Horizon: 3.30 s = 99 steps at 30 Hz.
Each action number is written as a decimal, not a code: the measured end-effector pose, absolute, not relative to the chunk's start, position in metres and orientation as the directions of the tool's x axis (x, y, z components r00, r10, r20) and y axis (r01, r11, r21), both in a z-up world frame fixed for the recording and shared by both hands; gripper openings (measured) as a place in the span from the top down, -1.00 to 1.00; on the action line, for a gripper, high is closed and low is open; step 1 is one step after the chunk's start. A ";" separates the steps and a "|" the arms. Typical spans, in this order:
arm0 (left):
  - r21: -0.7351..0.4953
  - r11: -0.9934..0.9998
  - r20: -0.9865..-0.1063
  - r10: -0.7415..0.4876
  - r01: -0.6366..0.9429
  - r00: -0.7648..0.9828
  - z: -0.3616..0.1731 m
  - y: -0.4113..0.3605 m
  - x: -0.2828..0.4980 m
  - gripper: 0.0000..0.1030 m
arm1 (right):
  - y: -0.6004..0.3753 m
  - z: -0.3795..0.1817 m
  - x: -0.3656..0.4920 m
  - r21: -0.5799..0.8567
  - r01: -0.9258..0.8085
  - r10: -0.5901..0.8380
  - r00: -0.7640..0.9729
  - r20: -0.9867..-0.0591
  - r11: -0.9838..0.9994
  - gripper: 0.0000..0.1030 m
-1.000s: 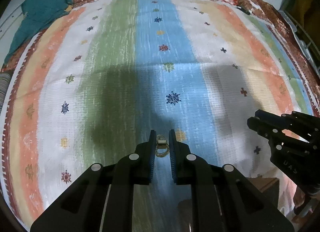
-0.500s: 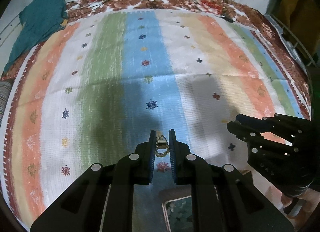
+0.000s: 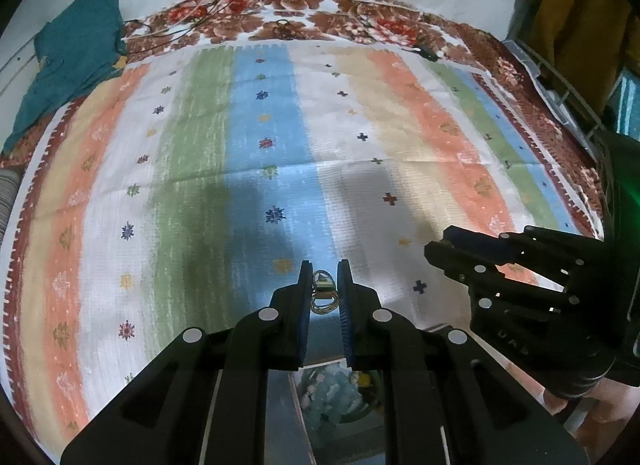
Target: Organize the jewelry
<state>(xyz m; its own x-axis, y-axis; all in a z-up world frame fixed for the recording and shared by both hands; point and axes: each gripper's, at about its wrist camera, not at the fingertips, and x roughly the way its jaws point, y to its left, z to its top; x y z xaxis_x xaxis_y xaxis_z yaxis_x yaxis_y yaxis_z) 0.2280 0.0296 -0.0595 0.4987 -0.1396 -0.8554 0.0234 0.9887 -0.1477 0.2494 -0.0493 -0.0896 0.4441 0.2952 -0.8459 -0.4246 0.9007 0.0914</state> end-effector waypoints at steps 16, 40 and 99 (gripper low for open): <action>-0.166 0.983 -0.809 -0.181 0.078 0.560 -0.028 0.014 0.189 0.76 | -0.053 -0.064 0.211 0.101 -0.457 0.342 0.483 -0.806 0.884 0.60; -0.203 0.975 -0.799 -0.217 0.087 0.560 -0.021 0.006 0.149 0.71 | -0.055 -0.064 0.159 0.131 -0.511 0.389 0.440 -0.809 0.850 0.53; -0.026 0.999 -0.723 -0.039 0.030 0.690 -0.016 -0.002 0.006 -0.89 | -0.116 -0.029 0.047 0.106 -0.493 0.428 0.606 -0.671 0.863 -0.89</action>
